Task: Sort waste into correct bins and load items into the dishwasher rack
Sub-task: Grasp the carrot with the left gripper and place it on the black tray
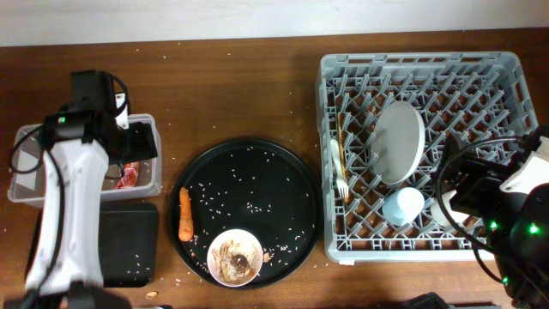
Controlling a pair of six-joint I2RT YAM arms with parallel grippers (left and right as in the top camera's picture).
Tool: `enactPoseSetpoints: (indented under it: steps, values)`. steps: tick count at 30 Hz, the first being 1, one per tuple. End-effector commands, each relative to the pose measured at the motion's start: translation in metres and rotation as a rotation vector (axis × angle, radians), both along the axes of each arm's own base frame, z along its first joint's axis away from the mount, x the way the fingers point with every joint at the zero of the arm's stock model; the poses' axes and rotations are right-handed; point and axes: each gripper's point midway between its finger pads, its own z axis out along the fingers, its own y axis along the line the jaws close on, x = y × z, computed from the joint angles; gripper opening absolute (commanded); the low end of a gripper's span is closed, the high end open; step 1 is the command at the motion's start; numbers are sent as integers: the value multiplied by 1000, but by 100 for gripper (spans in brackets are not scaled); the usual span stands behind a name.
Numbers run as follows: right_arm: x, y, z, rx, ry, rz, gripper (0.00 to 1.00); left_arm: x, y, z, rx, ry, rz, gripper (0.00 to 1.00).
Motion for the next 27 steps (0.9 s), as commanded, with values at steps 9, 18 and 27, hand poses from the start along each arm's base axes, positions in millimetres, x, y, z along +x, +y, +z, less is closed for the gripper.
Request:
enactPoseSetpoints:
  steps: [9, 18, 27]
  values:
    - [-1, -3, 3, -7, -9, -11, 99, -121, -94, -170, -109, 285, 6, 53]
    - [-1, -3, 3, -7, -9, -11, 99, -92, -80, -116, -6, 181, 1, 54]
    - [-1, -3, 3, -7, -9, -11, 99, -108, -78, -191, -19, 323, 38, 44]
